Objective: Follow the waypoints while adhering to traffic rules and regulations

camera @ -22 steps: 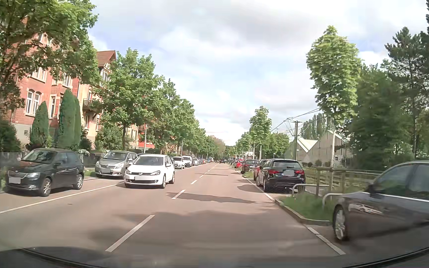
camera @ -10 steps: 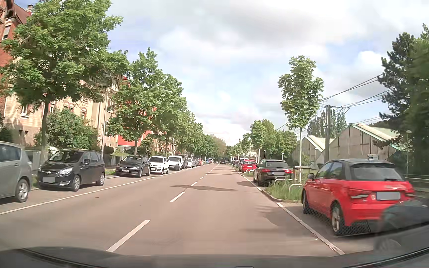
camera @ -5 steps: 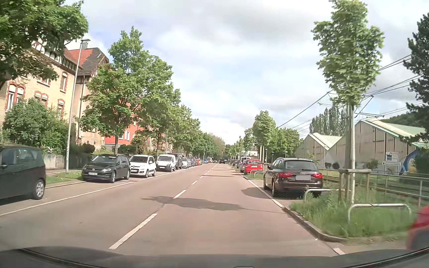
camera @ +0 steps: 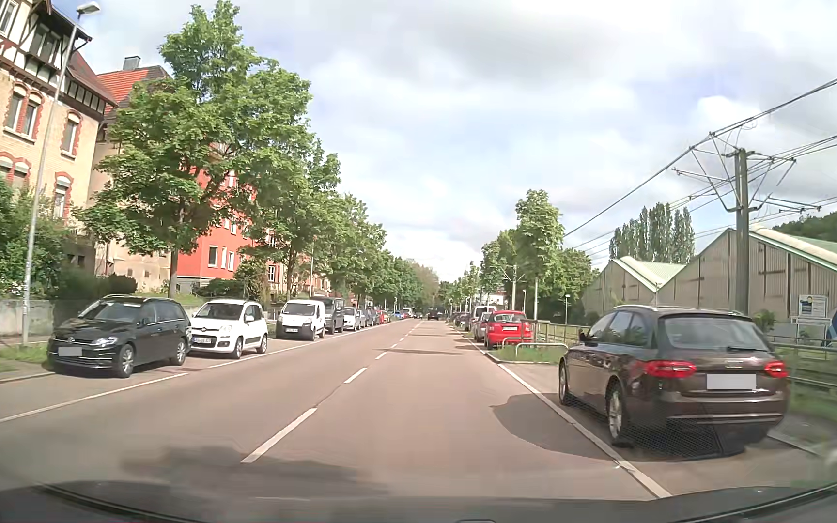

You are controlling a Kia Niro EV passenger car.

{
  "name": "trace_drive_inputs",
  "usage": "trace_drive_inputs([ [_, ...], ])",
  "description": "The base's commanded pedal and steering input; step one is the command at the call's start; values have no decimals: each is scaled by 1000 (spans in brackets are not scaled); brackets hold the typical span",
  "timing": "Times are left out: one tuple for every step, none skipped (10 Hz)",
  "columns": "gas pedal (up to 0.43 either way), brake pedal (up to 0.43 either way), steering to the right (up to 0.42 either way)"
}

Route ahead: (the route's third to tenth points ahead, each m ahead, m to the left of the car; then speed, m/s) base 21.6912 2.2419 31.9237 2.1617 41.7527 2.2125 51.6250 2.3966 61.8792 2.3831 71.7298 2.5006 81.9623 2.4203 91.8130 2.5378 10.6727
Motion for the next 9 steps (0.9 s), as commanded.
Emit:
trace_drive_inputs([
  [59,0,1],
  [59,0,1],
  [59,0,1],
  [59,0,1],
  [59,0,1],
  [59,0,1],
  [59,0,1],
  [59,0,1],
  [59,0,1],
])
